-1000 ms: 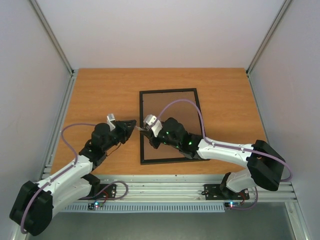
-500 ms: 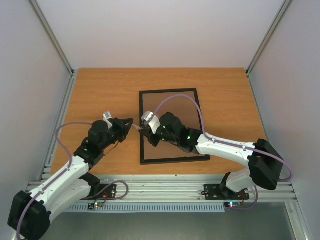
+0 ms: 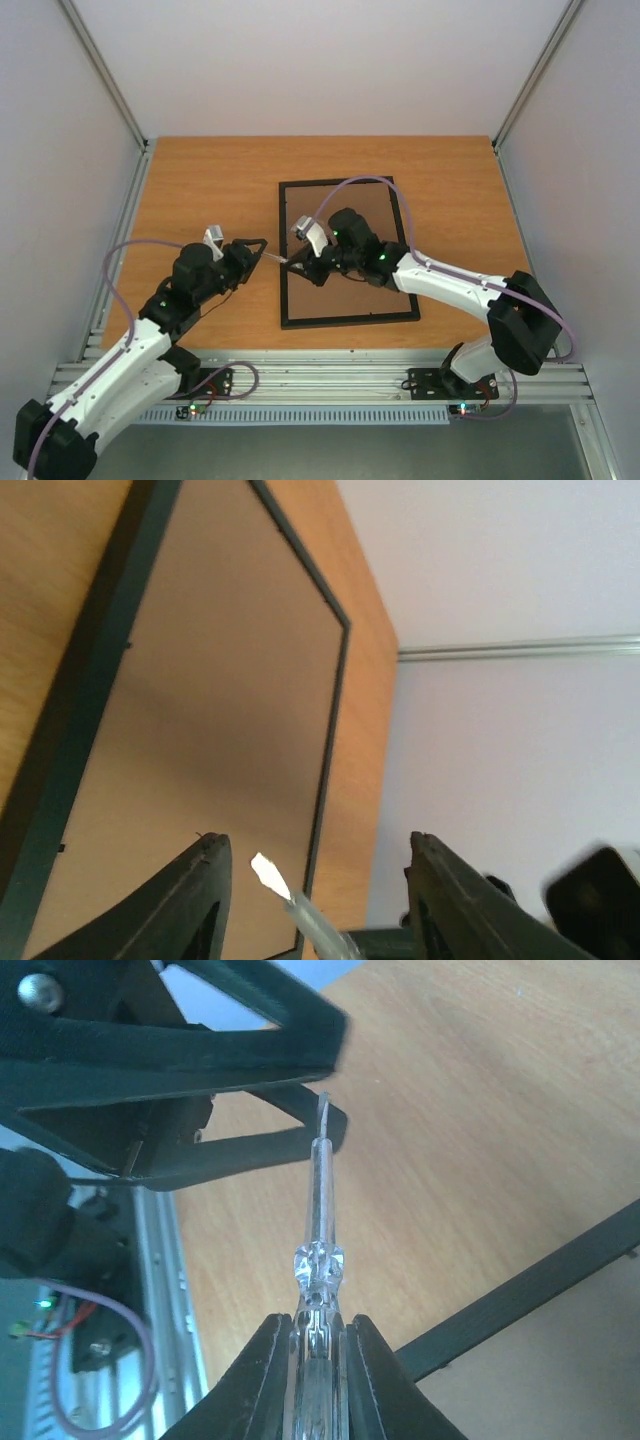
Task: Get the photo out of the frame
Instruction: Adjust the screwdriver at the photo frame.
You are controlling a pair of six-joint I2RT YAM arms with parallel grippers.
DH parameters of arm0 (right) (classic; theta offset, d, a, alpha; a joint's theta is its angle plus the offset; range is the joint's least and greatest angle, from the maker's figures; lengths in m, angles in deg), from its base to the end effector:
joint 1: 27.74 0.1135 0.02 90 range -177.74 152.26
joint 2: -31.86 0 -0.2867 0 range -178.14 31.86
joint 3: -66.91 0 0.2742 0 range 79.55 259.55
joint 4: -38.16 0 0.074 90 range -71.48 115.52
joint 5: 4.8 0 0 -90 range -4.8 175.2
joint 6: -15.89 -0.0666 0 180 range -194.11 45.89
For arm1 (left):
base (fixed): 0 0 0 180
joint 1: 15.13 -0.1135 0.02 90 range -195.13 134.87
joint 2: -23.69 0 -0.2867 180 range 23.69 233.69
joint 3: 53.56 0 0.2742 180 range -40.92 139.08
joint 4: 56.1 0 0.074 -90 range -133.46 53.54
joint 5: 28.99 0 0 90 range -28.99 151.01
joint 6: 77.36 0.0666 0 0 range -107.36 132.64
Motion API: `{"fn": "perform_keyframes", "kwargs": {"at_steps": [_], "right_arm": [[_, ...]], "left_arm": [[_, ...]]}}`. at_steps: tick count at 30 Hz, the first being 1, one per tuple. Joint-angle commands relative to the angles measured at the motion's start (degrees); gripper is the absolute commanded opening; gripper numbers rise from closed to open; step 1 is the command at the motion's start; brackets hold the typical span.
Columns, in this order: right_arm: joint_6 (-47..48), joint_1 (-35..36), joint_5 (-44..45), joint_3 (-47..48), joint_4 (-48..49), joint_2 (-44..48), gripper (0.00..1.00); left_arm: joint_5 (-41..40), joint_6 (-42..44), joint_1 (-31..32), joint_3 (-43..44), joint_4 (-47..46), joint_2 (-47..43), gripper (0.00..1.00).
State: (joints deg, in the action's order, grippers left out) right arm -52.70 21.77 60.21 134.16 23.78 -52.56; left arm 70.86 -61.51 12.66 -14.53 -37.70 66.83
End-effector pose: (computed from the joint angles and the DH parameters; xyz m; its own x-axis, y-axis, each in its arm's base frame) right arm 0.2179 0.2986 0.2476 0.0207 -0.4854 -0.8741 -0.9834 0.1477 -0.1053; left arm 0.1834 -0.1095 0.2364 -0.6689 -0.7189 -0.1893 -0.1622 0.3896 -0.9066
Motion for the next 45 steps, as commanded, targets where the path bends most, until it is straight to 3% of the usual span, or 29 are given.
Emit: {"fn": "perform_keyframes", "kwargs": {"at_steps": [1,5,10,20,25,29,35,38,41,45], "right_arm": [[-8.93,-4.18,-14.92,0.81,0.87,2.35,0.01],[-18.12,-7.28,-18.51,0.14,5.33,2.60,0.01],[-28.01,-8.44,-19.92,-0.78,11.09,2.24,0.01],[-26.95,-8.18,-18.36,-1.89,12.35,1.40,0.01],[-26.47,-7.51,-18.15,-1.65,12.66,0.27,0.01],[-25.53,-7.11,-17.84,-1.26,12.20,-0.45,0.01],[-19.77,-7.00,-17.76,0.41,6.34,-1.45,0.02],[-13.07,-6.98,-15.51,1.98,-0.59,-0.72,0.12],[-6.33,-7.05,-14.00,4.12,-6.98,0.26,0.28],[3.28,-6.04,-9.91,6.58,-13.96,1.93,0.35]], "left_arm": [[0.50,4.10,0.23,-3.67,-8.70,-4.70,0.55],[2.32,4.45,0.17,-6.34,-16.42,-5.29,0.63],[4.71,3.96,0.18,-8.67,-25.23,-3.49,0.63],[4.79,-0.75,0.18,-9.74,-31.59,0.02,0.55],[5.84,-2.75,0.18,-9.08,-35.12,3.48,0.46],[6.32,-3.31,0.19,-8.73,-36.89,5.37,0.28],[5.90,-3.28,0.19,-9.33,-36.62,5.56,0.01],[5.58,-3.13,0.24,-9.23,-33.82,4.98,0.00],[5.00,-2.87,0.18,-8.70,-29.26,4.01,0.00],[4.42,-2.67,0.19,-8.05,-25.52,3.22,0.00]]}}
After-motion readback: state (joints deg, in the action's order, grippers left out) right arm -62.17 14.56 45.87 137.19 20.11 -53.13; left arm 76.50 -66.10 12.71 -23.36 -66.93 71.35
